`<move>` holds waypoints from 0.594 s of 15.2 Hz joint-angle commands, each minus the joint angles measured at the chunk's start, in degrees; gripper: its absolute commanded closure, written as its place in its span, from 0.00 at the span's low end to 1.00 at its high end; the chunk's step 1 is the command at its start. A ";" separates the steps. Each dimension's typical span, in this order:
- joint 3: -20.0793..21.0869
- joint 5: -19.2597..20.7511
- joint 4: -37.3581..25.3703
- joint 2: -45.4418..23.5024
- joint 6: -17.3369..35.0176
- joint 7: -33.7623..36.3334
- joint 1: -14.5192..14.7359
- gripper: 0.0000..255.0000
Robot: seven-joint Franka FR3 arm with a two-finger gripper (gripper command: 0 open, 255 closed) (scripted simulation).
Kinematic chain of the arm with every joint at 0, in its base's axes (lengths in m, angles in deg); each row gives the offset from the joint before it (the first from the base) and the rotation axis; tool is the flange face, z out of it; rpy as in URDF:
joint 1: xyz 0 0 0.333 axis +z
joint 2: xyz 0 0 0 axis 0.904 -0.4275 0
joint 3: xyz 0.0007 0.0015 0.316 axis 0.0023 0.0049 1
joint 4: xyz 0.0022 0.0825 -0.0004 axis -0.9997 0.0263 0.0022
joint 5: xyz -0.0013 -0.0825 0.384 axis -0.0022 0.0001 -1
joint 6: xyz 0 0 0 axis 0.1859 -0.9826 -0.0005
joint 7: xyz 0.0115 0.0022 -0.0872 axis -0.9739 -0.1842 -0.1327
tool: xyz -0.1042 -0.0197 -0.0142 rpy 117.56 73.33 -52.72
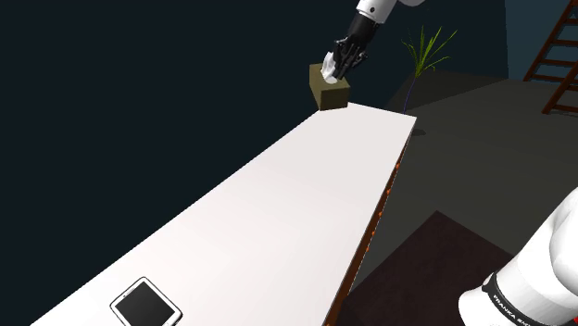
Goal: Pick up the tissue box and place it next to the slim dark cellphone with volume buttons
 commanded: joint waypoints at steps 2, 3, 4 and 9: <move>-0.07 0.19 -2.58 -0.22 -2.24 0.85 -0.10 1.00; -0.07 0.20 -2.77 -0.24 -2.40 0.91 -0.11 1.00; 0.47 0.86 -0.63 1.46 -1.37 2.04 0.74 1.00; 3.75 3.70 8.58 8.94 3.10 8.15 4.32 1.00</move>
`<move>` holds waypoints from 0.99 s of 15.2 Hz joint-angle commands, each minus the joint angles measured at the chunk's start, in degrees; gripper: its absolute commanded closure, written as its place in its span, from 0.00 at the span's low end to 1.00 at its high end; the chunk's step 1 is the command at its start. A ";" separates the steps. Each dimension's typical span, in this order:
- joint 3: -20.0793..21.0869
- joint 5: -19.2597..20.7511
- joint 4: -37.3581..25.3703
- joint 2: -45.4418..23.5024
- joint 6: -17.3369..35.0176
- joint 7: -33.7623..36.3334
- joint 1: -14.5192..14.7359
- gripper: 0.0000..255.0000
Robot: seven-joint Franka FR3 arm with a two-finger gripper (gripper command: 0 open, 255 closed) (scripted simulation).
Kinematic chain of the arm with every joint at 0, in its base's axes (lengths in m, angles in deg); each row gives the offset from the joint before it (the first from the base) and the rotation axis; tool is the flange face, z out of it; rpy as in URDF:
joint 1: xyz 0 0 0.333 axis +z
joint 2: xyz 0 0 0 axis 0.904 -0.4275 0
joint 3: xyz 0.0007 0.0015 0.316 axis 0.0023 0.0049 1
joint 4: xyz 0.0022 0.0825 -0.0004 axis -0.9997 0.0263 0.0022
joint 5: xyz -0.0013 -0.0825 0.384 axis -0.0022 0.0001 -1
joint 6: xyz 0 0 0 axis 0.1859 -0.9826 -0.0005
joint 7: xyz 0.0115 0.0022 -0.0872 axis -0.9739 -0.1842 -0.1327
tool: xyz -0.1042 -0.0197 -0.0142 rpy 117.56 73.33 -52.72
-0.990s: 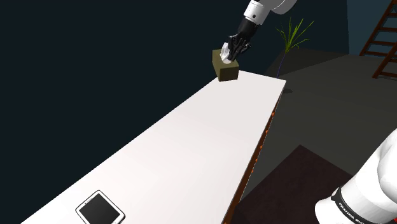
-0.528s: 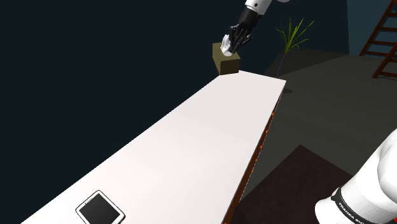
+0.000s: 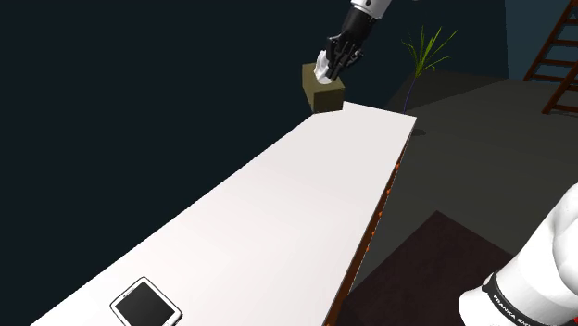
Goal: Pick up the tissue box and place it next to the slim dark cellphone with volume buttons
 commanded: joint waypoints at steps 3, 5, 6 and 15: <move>3.11 1.85 6.00 5.22 2.86 5.35 2.36 1.00; 4.81 2.54 8.61 7.43 4.18 8.00 3.37 1.00; 5.68 2.84 9.80 8.45 4.80 9.34 3.88 1.00; 14.18 4.47 17.42 15.09 9.39 21.72 7.98 1.00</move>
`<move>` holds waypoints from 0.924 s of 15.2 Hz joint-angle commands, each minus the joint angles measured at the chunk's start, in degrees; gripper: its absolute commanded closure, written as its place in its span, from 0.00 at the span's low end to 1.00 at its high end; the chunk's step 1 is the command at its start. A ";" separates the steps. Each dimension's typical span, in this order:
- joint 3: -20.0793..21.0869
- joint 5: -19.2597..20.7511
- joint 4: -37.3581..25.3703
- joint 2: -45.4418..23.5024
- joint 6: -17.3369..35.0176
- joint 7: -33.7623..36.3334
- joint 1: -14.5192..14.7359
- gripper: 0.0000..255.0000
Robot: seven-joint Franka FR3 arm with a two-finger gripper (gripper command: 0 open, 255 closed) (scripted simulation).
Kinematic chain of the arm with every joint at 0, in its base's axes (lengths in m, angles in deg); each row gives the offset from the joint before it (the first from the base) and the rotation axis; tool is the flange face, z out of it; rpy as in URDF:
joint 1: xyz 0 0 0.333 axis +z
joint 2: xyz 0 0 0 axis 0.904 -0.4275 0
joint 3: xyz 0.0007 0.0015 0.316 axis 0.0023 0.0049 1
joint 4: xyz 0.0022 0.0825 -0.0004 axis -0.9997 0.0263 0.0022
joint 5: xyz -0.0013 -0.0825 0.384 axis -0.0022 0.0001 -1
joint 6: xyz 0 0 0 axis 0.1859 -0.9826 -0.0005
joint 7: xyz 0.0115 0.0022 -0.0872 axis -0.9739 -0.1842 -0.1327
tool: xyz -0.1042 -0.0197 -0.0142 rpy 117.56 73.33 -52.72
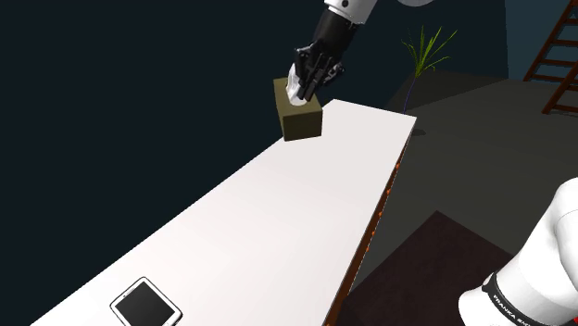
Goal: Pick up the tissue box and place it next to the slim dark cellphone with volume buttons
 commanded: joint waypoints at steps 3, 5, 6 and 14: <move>4.13 0.46 2.19 1.85 1.89 5.90 1.81 1.00; 6.18 0.67 2.75 2.35 2.65 8.78 2.68 1.00; 7.21 0.79 2.93 2.51 3.02 10.23 3.11 1.00; 15.80 2.42 2.05 1.66 5.57 22.30 6.18 1.00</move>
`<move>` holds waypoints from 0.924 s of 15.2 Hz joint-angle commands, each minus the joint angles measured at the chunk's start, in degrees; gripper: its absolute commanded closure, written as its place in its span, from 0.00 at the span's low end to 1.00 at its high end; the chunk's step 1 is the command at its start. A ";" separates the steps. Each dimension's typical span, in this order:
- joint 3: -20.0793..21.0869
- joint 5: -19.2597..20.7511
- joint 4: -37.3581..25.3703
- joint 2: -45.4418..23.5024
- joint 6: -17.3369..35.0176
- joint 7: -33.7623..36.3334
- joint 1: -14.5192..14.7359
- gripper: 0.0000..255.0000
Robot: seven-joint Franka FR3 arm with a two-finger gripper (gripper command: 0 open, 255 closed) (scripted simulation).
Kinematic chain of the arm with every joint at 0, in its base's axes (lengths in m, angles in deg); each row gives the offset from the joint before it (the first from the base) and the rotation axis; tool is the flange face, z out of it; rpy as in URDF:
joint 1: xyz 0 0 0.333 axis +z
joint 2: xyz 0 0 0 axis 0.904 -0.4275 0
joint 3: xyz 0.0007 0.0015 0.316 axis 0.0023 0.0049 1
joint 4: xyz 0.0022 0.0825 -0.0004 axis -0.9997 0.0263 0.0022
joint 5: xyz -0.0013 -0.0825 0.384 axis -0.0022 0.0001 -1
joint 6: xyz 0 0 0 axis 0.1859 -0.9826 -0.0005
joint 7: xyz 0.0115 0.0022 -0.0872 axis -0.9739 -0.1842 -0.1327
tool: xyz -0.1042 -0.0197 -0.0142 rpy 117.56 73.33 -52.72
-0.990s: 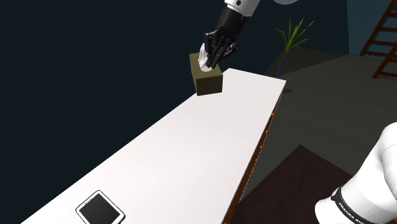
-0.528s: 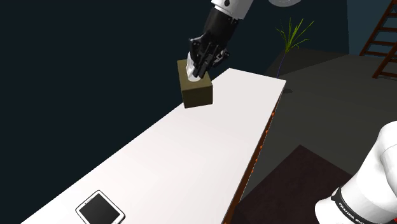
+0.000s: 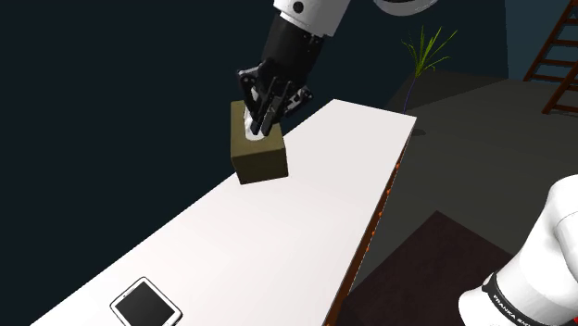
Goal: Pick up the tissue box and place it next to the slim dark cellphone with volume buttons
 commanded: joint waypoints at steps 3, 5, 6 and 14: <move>4.37 1.39 -1.33 -1.23 1.05 6.43 1.38 1.00; 6.60 2.44 -2.59 -2.43 1.47 9.73 1.98 1.00; 7.73 3.04 -3.32 -3.12 1.65 11.41 2.25 1.00; 16.75 10.81 -11.64 -11.16 2.01 26.01 4.50 1.00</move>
